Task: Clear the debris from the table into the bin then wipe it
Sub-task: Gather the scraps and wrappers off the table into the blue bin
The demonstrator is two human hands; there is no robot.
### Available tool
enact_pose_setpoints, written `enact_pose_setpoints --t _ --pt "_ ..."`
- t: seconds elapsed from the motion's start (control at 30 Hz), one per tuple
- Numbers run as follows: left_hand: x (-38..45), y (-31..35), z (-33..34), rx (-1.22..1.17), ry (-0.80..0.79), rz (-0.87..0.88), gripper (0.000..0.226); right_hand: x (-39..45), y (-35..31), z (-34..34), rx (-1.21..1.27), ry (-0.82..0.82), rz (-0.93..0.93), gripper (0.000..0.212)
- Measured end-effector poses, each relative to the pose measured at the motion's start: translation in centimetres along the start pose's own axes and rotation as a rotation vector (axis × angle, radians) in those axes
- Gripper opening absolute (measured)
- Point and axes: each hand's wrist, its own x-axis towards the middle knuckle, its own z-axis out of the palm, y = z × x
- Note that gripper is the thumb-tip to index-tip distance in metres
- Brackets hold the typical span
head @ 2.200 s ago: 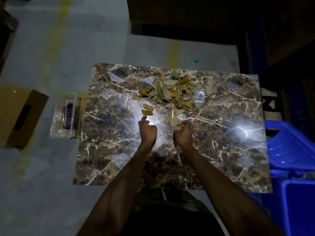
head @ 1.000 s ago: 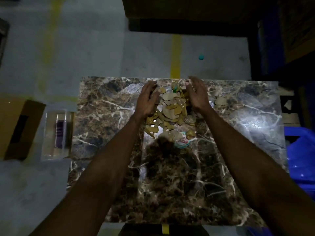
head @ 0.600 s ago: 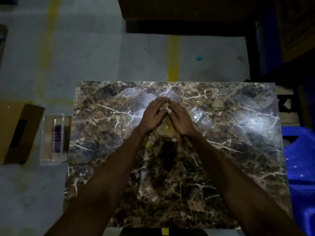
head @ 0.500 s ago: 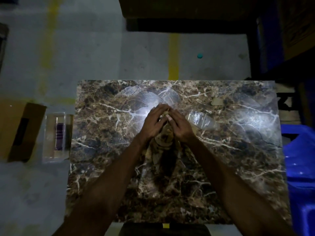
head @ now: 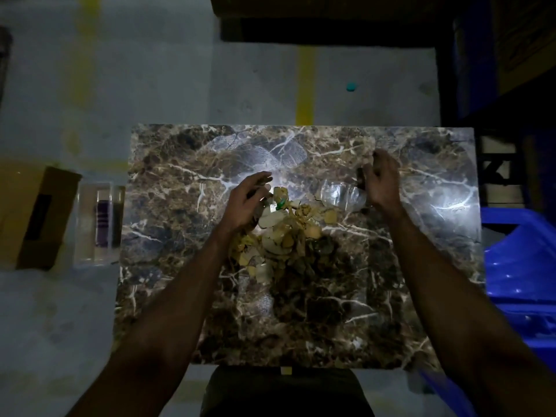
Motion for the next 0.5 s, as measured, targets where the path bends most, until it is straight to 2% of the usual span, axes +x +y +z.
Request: enact_pose_setpoints --t 0.07,0.2,0.3,0.37,0.5 --pt "-0.3 -0.5 0.3 0.026 -0.001 -0.012 0.036 -0.8 0.8 0.6 -0.04 -0.058 -0.001 0.065" --pt "-1.6 -1.1 1.9 0.061 -0.019 -0.018 0.038 -5.6 -1.6 2.5 0.041 -0.155 -0.115 0.059" --pt "-2.2 -0.3 2.0 0.091 -0.028 -0.043 0.044 -8.9 -2.6 4.1 0.114 -0.225 -0.113 0.058" --pt "-3.0 0.7 1.4 0.048 0.024 -0.062 0.045 -10.3 -3.0 4.0 0.244 -0.177 -0.058 0.053" --pt "-8.0 0.9 -0.8 -0.002 0.378 -0.089 0.039 -14.5 -3.4 2.6 0.379 0.153 -0.011 0.04"
